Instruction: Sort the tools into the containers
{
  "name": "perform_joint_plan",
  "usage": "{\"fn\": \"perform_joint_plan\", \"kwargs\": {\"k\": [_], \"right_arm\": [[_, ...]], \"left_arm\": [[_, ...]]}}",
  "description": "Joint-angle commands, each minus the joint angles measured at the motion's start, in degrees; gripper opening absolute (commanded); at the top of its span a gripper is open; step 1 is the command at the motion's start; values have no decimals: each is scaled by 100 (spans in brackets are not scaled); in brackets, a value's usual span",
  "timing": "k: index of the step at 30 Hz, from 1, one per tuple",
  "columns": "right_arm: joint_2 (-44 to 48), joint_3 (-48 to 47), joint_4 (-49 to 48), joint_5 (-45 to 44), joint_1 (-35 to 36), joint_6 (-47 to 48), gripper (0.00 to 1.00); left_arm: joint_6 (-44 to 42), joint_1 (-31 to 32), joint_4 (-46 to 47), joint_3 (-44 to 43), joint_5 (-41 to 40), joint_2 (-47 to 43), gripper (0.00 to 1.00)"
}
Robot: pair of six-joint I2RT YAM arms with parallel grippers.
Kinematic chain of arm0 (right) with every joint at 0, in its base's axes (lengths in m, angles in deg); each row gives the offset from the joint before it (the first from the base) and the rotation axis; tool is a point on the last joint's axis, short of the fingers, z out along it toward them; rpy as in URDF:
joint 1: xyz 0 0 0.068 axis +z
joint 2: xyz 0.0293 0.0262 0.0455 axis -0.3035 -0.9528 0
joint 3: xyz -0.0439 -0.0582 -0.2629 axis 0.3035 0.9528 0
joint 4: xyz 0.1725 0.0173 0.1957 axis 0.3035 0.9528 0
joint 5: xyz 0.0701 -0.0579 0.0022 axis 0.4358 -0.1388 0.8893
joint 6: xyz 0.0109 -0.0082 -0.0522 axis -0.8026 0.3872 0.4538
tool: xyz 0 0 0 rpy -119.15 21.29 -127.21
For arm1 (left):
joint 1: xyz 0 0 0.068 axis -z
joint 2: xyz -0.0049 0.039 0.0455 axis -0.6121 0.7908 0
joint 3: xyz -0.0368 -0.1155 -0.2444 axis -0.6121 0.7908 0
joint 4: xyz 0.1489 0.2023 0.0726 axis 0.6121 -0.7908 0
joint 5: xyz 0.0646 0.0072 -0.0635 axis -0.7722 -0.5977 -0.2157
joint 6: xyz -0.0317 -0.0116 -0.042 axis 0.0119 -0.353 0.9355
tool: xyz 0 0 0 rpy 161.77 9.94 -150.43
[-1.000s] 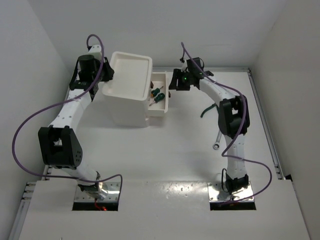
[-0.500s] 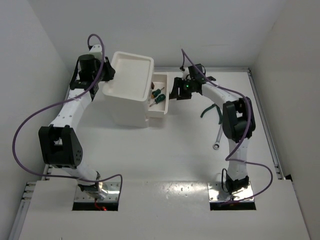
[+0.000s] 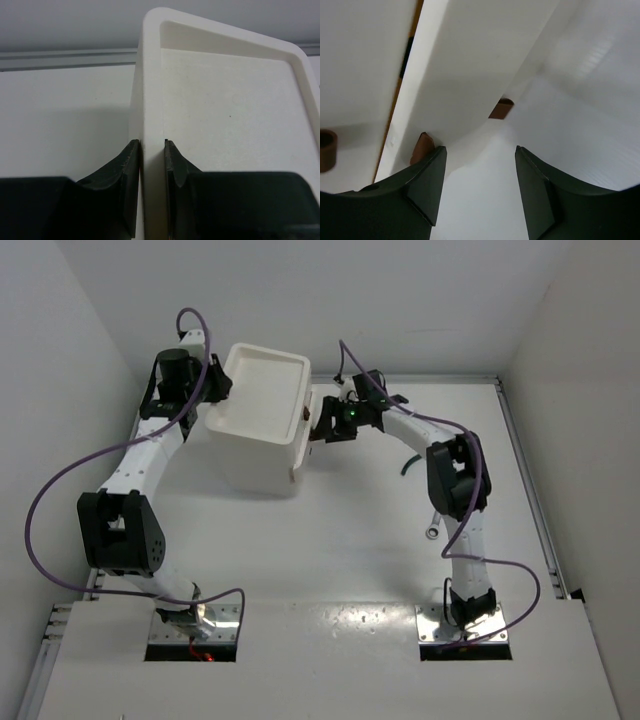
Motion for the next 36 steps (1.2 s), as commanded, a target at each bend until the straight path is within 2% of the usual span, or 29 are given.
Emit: {"fn": "perform_joint_plan", "kwargs": {"k": [1, 8, 14, 20, 30, 36], "right_arm": [[-72, -486, -571, 947, 412, -425, 59], [-371, -742, -1388, 1395, 641, -1172, 61], [-249, -627, -1389, 1325, 624, -1173, 64], [243, -443, -934, 923, 316, -708, 66], [745, 32, -290, 544, -202, 101, 68], [868, 339, -211, 718, -405, 364, 68]], "left_arm": [[410, 398, -1503, 691, 734, 798, 0], [665, 398, -1451, 796, 734, 736, 0], [1130, 398, -1398, 796, 446, 736, 0], [1569, 345, -1503, 560, -56, 736, 0], [1650, 398, -2117, 147, -1936, 789, 0], [1650, 336, -2171, 269, -2034, 613, 0]]}}
